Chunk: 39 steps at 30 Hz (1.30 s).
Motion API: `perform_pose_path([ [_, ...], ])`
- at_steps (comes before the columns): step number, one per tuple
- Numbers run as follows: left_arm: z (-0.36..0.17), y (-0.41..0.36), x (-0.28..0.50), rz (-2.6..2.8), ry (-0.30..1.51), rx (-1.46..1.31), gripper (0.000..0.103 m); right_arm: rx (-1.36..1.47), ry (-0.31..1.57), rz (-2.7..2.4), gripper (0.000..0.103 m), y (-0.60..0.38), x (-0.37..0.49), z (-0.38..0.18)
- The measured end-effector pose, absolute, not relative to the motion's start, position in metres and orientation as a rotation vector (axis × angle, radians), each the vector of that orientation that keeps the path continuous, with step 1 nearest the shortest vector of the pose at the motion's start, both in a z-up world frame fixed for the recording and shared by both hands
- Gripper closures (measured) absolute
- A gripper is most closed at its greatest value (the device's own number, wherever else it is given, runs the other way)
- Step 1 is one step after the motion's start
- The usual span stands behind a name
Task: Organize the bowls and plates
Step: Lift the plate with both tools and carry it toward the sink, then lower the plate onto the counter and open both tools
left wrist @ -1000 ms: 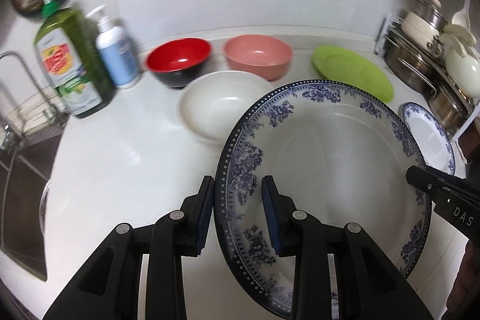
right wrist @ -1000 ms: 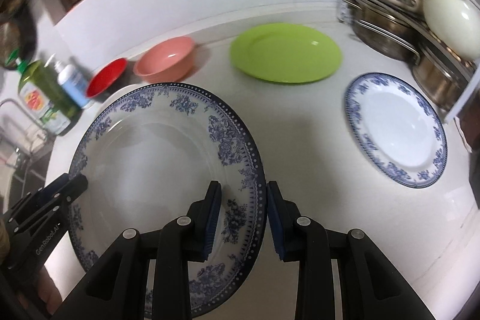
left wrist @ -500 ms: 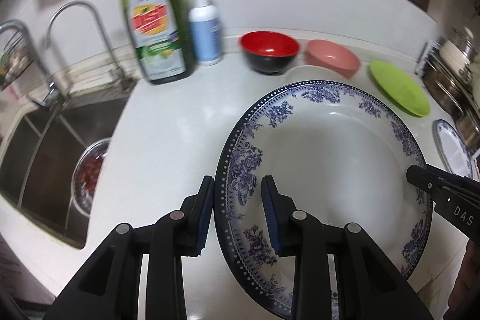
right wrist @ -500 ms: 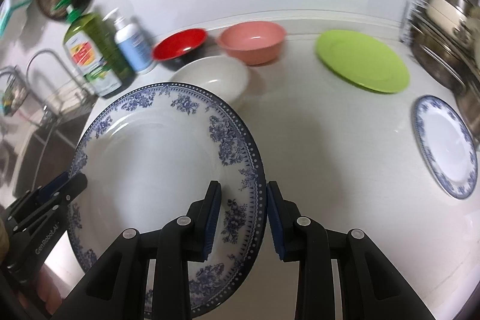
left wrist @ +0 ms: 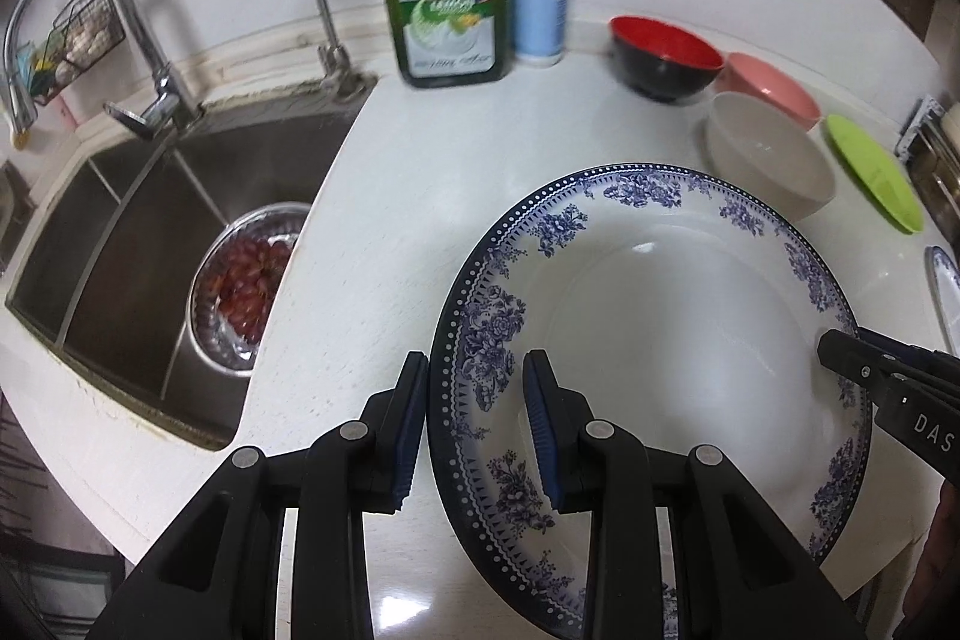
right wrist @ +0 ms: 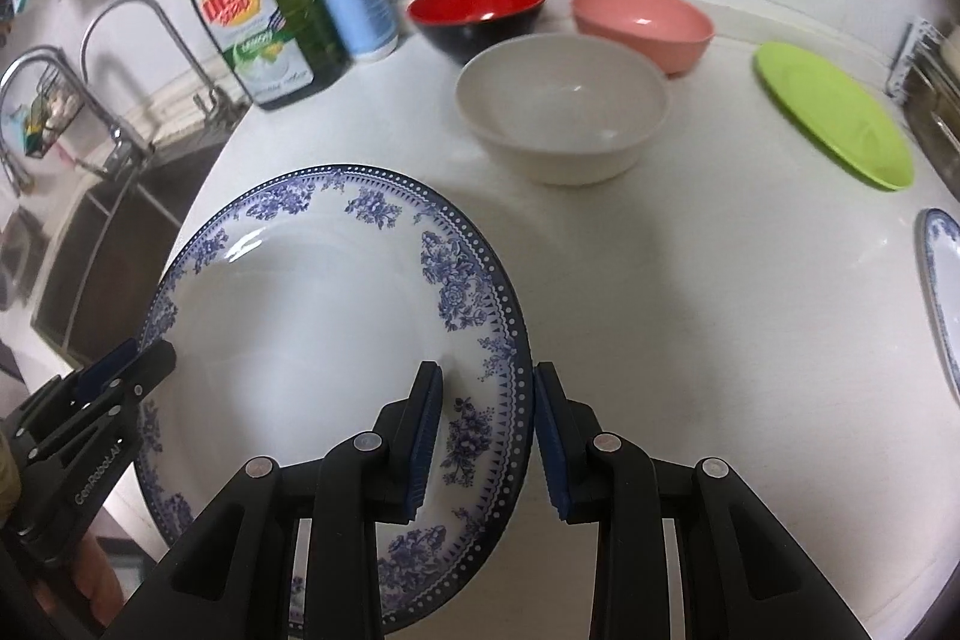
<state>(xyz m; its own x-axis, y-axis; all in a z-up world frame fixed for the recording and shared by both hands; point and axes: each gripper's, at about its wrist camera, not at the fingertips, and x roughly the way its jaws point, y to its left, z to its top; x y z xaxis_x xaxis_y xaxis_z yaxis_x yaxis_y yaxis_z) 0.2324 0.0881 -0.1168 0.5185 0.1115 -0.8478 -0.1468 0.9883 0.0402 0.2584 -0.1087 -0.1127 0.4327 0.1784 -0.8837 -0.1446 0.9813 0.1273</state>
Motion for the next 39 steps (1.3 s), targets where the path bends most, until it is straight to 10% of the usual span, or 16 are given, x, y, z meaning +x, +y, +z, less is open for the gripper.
perform_pose_path([
  [39,-0.160,0.106,0.244,0.142,1.113,-0.059,0.069,-0.011,1.204,0.191,0.069,-0.083,0.271,-0.157],
])
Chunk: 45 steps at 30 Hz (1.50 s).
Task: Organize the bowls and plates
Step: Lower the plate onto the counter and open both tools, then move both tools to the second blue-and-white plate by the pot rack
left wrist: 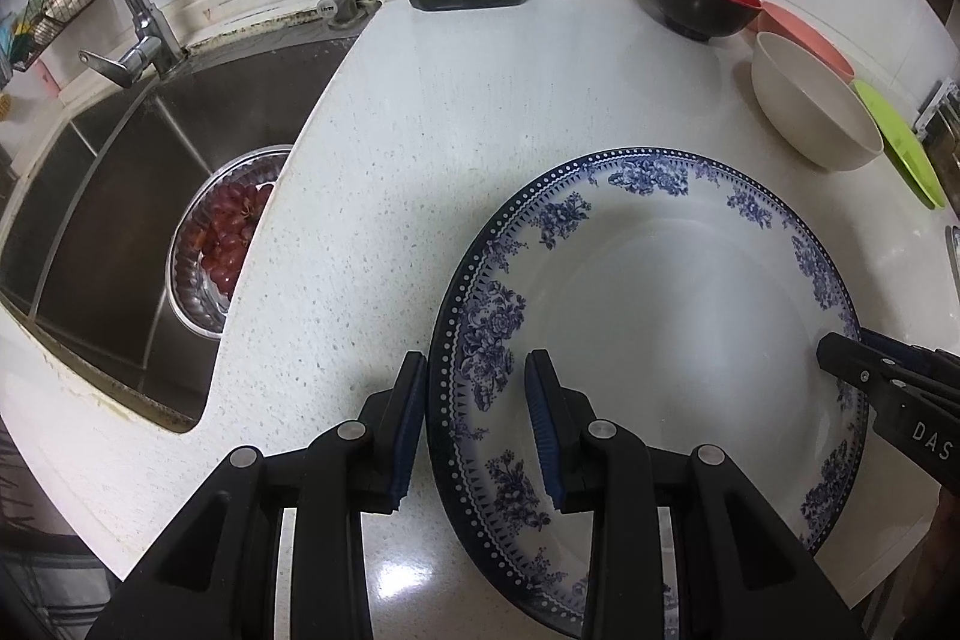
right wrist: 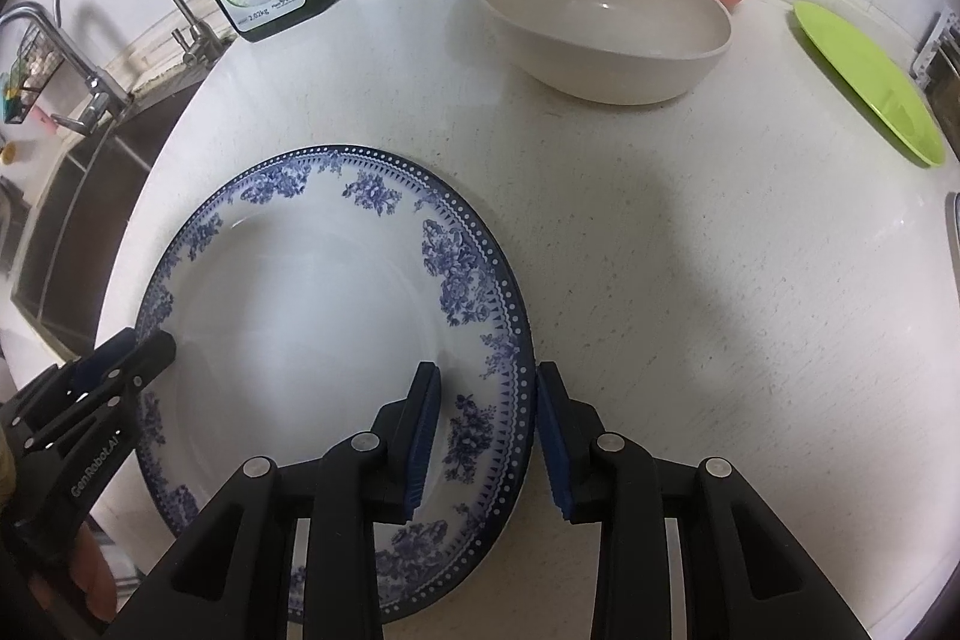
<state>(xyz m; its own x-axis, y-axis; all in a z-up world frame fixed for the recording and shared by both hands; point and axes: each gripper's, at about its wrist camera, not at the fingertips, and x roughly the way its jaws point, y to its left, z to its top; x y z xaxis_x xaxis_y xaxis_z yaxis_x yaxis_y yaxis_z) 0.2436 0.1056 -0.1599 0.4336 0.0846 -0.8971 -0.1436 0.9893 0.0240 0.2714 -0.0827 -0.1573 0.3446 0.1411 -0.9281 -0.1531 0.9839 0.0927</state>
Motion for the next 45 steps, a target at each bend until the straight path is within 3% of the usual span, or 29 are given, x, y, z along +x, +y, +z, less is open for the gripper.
perform_pose_path([
  [3,-0.158,0.106,0.244,0.150,1.099,-0.046,0.070,-0.014,1.202,0.194,0.069,-0.083,0.271,-0.157],
  [5,-0.155,0.106,0.243,0.158,1.081,-0.032,0.066,-0.020,1.190,0.183,0.061,-0.084,0.270,-0.156],
  [6,-0.153,0.106,0.243,0.165,1.074,-0.026,0.061,-0.027,1.182,0.179,0.056,-0.084,0.269,-0.155],
  [8,-0.149,0.106,0.243,0.164,1.059,-0.018,0.057,-0.035,1.160,0.182,0.056,-0.085,0.267,-0.150],
  [10,-0.143,0.104,0.242,0.161,1.038,-0.008,0.044,-0.029,1.144,0.187,0.056,-0.086,0.265,-0.146],
  [12,-0.136,0.103,0.240,0.157,1.014,0.002,0.042,-0.019,1.132,0.194,0.054,-0.089,0.264,-0.141],
  [24,-0.089,0.057,0.243,0.066,0.876,0.076,0.007,0.054,1.008,0.135,0.035,-0.137,0.245,-0.100],
  [45,-0.034,-0.101,0.250,-0.199,0.717,0.174,0.001,0.113,0.825,-0.137,0.031,-0.287,0.201,-0.031],
])
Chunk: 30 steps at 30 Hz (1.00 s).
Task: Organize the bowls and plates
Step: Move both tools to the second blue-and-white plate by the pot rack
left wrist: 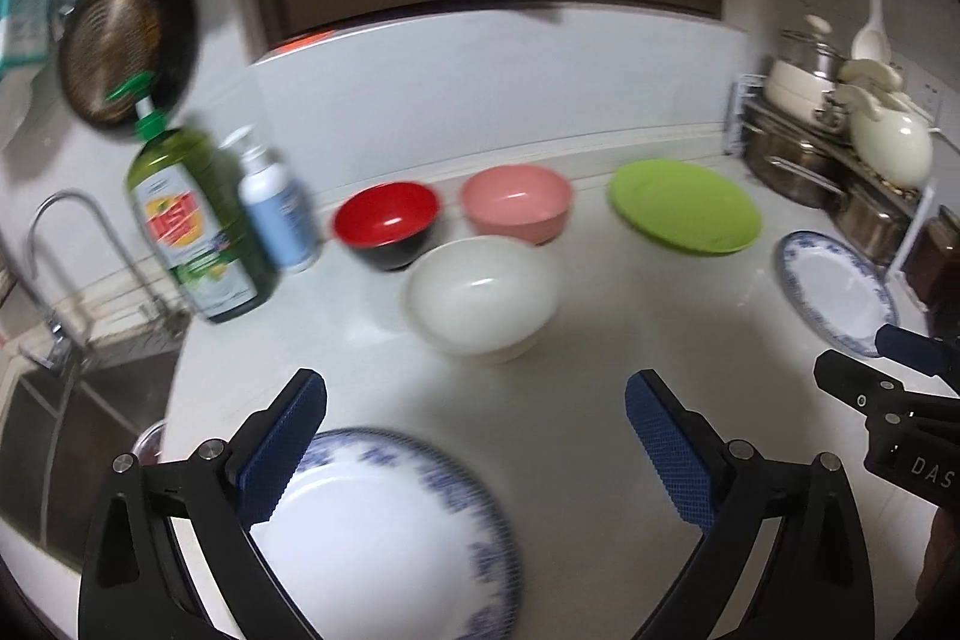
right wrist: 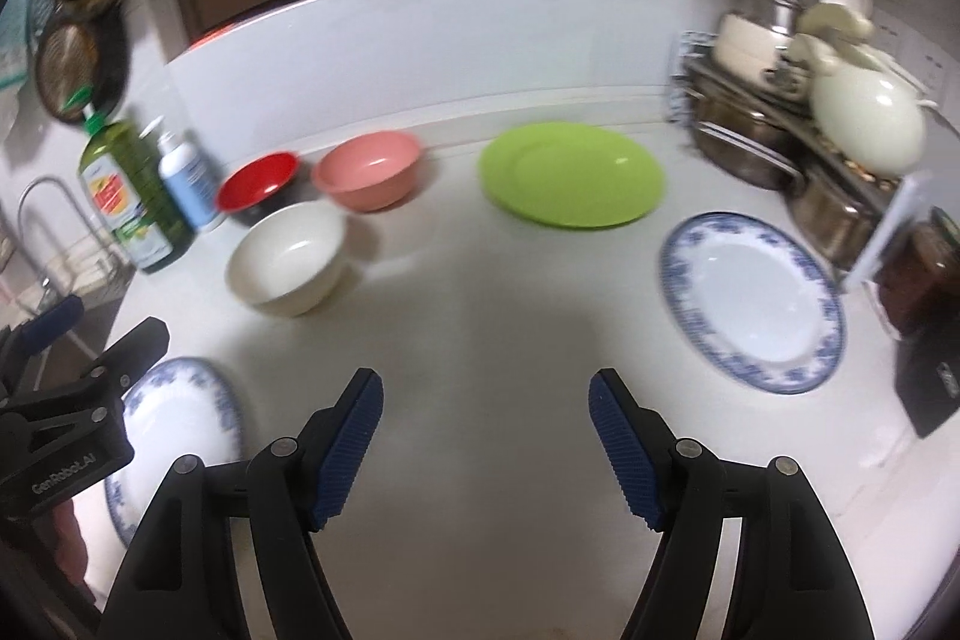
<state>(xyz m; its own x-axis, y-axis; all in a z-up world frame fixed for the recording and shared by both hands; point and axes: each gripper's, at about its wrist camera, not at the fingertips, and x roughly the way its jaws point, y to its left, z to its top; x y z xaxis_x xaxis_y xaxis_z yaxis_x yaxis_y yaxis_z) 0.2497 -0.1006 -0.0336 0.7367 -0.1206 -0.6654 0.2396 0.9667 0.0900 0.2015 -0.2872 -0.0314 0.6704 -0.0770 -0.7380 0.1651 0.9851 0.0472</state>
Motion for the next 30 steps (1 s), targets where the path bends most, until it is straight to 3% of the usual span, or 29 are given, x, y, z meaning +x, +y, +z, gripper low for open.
perform_pose_path([
  [18,-0.018,-0.253,0.272,-0.393,0.652,0.262,0.001,0.174,0.768,-0.365,0.031,-0.416,0.183,-0.013],
  [30,-0.037,-0.332,0.304,-0.522,0.762,0.292,0.001,0.228,0.778,-0.486,0.031,-0.484,0.188,-0.029],
])
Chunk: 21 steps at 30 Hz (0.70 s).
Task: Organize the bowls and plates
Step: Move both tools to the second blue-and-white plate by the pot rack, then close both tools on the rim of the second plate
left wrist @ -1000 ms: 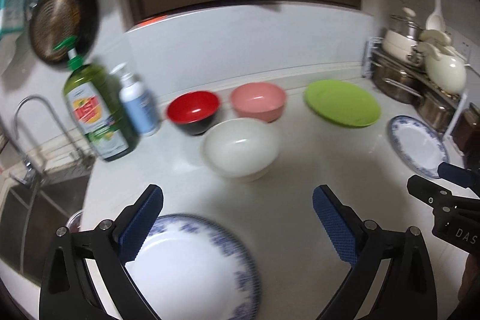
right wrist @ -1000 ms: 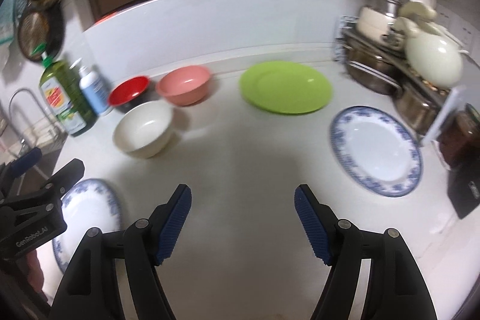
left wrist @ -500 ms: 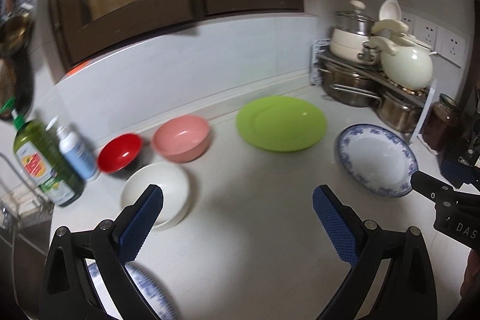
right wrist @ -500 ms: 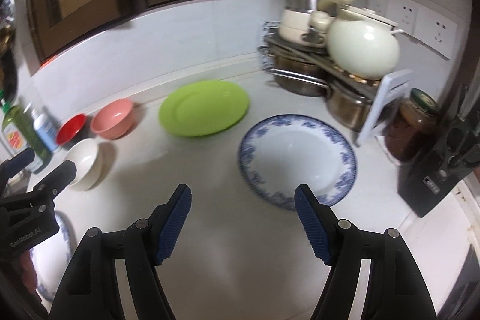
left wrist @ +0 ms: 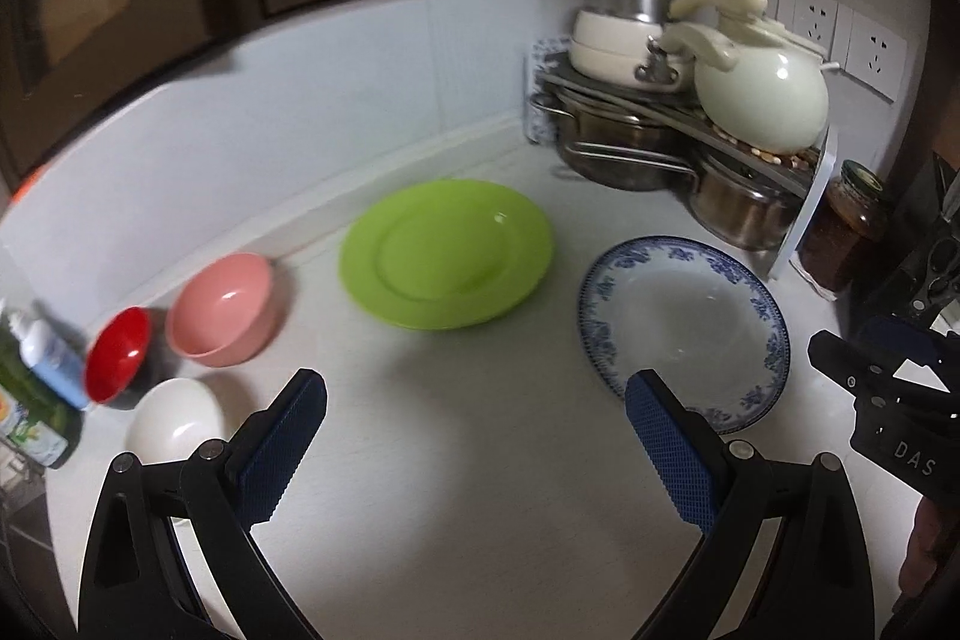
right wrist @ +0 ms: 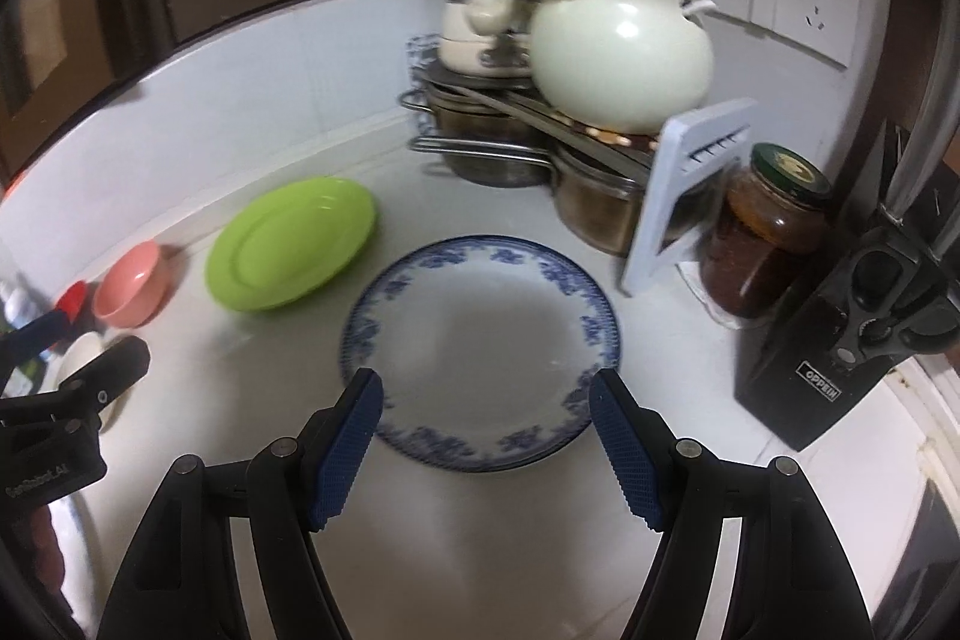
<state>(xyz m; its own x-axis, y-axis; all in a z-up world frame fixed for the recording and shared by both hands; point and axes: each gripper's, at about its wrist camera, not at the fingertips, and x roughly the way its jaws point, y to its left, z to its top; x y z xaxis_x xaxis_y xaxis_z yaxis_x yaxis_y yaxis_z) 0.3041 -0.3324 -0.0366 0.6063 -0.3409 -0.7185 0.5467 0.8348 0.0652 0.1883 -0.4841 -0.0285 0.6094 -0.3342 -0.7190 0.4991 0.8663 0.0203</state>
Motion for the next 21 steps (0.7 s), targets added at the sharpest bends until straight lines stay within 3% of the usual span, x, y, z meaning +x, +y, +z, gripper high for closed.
perform_pose_path([
  [21,-0.114,-0.443,0.364,-0.609,0.926,0.368,0.007,0.339,0.878,-0.598,0.031,-0.579,0.222,-0.101],
])
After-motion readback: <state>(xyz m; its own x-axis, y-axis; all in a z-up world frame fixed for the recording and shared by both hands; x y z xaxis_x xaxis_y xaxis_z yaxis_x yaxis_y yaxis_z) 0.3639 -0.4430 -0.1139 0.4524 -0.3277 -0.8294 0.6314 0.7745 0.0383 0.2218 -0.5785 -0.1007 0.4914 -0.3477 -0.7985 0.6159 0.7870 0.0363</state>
